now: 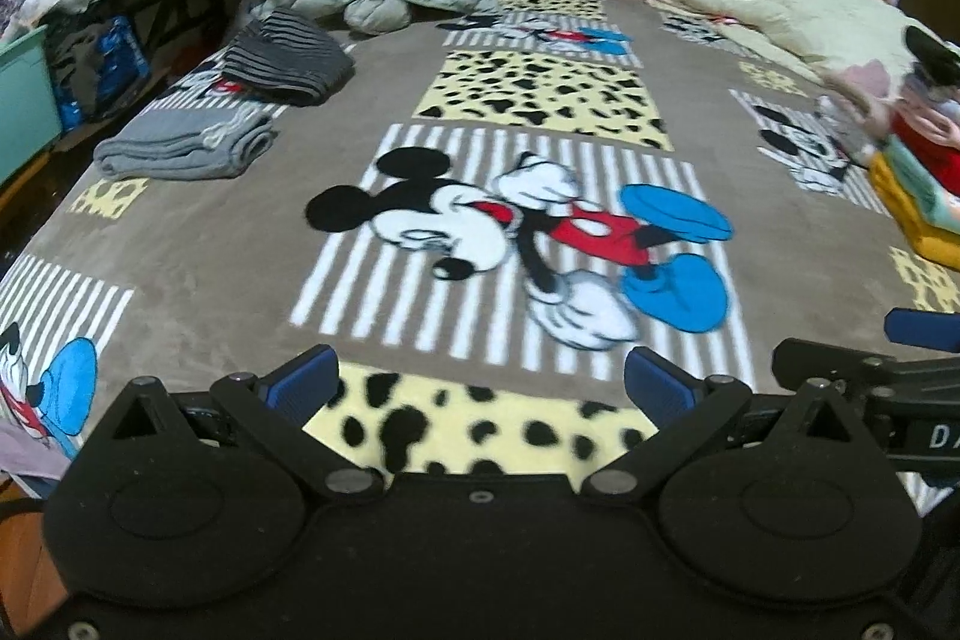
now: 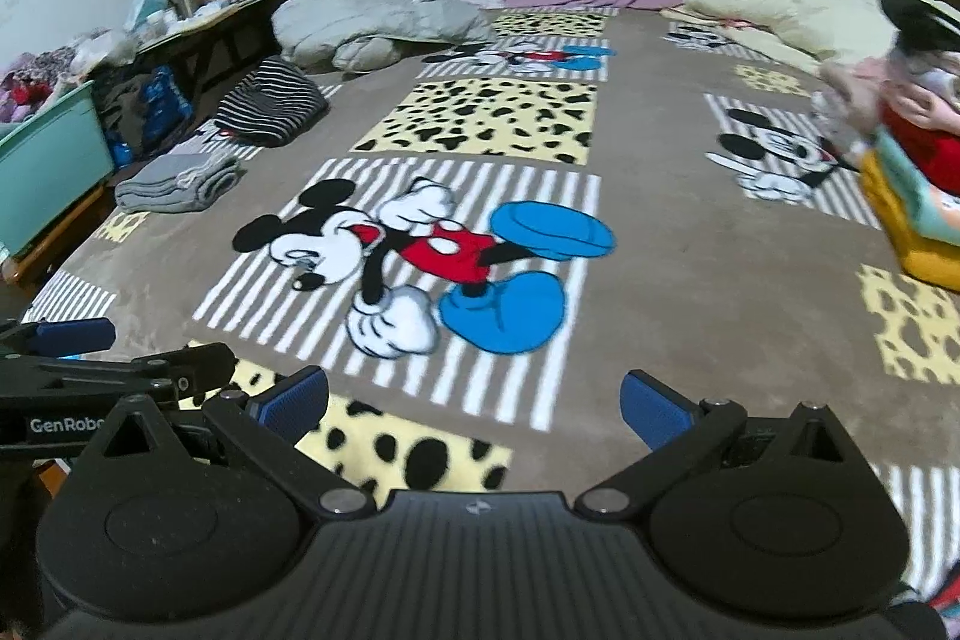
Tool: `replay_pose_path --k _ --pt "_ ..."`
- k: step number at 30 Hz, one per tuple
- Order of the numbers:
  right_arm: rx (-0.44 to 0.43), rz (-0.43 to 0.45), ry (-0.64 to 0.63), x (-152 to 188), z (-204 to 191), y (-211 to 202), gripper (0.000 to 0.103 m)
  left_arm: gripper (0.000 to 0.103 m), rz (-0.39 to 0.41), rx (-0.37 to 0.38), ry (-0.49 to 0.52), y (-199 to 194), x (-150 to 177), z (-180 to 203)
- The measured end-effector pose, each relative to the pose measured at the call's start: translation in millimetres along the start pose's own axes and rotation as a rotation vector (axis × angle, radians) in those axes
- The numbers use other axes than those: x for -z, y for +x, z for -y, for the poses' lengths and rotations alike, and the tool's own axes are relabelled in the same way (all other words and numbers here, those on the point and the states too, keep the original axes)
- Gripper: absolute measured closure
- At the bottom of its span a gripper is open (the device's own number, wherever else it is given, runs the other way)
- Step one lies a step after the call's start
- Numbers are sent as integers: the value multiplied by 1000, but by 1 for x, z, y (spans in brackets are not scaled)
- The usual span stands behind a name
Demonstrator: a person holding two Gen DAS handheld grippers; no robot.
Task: Fold clothes
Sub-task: 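Move both grippers toward the folded grey knit garment on the bed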
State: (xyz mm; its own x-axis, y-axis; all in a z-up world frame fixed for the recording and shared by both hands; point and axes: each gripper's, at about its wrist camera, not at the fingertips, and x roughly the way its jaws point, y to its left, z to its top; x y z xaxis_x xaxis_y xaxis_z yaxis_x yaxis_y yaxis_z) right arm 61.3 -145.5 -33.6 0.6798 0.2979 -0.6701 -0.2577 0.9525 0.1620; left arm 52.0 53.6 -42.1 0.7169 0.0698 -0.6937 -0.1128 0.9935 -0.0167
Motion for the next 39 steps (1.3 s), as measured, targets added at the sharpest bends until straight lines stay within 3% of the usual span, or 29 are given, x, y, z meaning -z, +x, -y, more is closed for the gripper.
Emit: replay_pose_path --k 11,14,18,24,28,30,32,36,38,39 --pt "-39 10 -76 -39 -33 58 0 0 -6 -103 -126 49 -29 -77" --pt "-59 25 -104 -50 -44 76 0 0 51 -131 -190 57 -44 -110" --pt "-82 53 -129 -65 -60 98 0 0 185 -159 -242 66 -63 -151" --pt "-169 145 -69 -83 -67 136 0 0 192 -159 -263 100 -90 -191" --pt "-207 134 -54 -89 -70 163 0 1 216 -148 -272 123 -104 -209" --pt "-215 128 -69 -89 -72 174 0 9 228 -143 -276 134 -111 -217" --pt "-233 110 -77 -85 -74 186 0 31 240 -137 -281 146 -118 -226" --pt "-267 78 -54 -69 -72 210 0 34 250 -158 -239 173 -131 -232" --pt "-272 54 -37 -58 -69 223 0 48 237 -172 -207 186 -135 -234" --pt "-274 46 -25 -53 -67 228 0 51 229 -179 -191 193 -137 -235"
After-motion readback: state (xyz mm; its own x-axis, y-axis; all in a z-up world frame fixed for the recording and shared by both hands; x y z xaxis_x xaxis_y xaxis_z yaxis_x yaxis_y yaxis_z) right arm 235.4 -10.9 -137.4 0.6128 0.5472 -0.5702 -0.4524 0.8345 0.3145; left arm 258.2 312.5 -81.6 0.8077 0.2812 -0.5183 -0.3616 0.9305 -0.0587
